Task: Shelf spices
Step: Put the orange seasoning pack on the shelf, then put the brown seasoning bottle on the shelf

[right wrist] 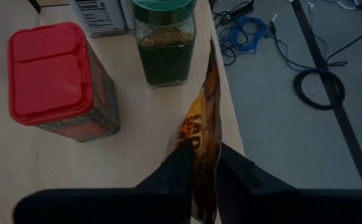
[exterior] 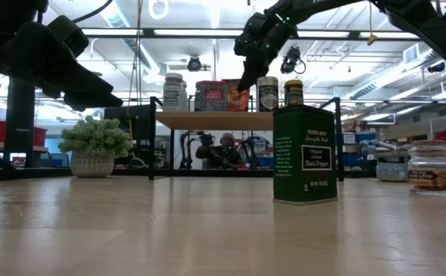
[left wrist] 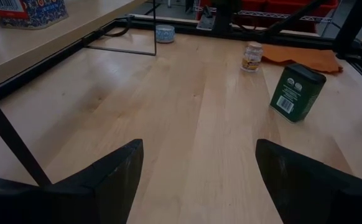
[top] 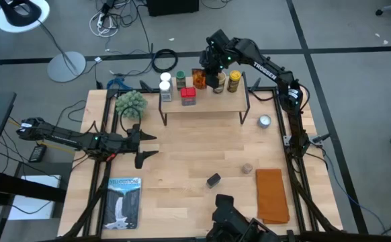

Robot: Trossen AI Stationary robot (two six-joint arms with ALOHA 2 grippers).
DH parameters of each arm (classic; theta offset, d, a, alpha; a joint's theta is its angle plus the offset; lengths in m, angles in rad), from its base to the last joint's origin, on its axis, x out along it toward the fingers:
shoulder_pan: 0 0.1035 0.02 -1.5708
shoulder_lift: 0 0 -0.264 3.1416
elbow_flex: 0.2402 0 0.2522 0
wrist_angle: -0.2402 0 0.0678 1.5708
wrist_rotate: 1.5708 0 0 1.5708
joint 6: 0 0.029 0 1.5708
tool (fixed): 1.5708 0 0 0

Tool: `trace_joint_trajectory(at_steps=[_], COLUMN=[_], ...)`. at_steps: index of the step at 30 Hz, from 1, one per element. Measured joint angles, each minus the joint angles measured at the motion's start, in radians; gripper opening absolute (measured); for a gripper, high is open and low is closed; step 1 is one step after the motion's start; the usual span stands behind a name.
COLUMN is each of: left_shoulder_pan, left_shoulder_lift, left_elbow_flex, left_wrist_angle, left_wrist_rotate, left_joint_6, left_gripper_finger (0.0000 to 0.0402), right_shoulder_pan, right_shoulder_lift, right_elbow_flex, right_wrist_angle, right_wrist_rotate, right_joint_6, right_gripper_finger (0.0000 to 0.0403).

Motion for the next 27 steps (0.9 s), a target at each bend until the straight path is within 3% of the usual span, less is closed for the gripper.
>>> trace_joint_trajectory(at_steps=[13,20,27], left_shoulder_pan=[0.0,0.0,0.0], left_shoulder_lift=[0.0,0.0,0.0], left_elbow_flex=[0.0,0.0,0.0], left_wrist_angle=[-0.011,-0.014,-0.018], left_wrist_rotate=[0.0,0.0,0.0], left_joint_6=[0.0,-0.001,0.0], left_gripper_finger=[0.0317,0.0317,0.0317], right_shoulder_pan=[0.0,0.0,-0.006], right_shoulder_lift=[-0.018,-0.082,-0.189], right_elbow_flex=[0.036,0.088,0.089], right_wrist_angle=[0.007,-0.026,-0.179], right_wrist_rotate=[0.015,0.035,0.028], right_joint_6=[-0.002,-0.006,0.06], right_gripper_finger=[0.0097,0.0103,0.0092])
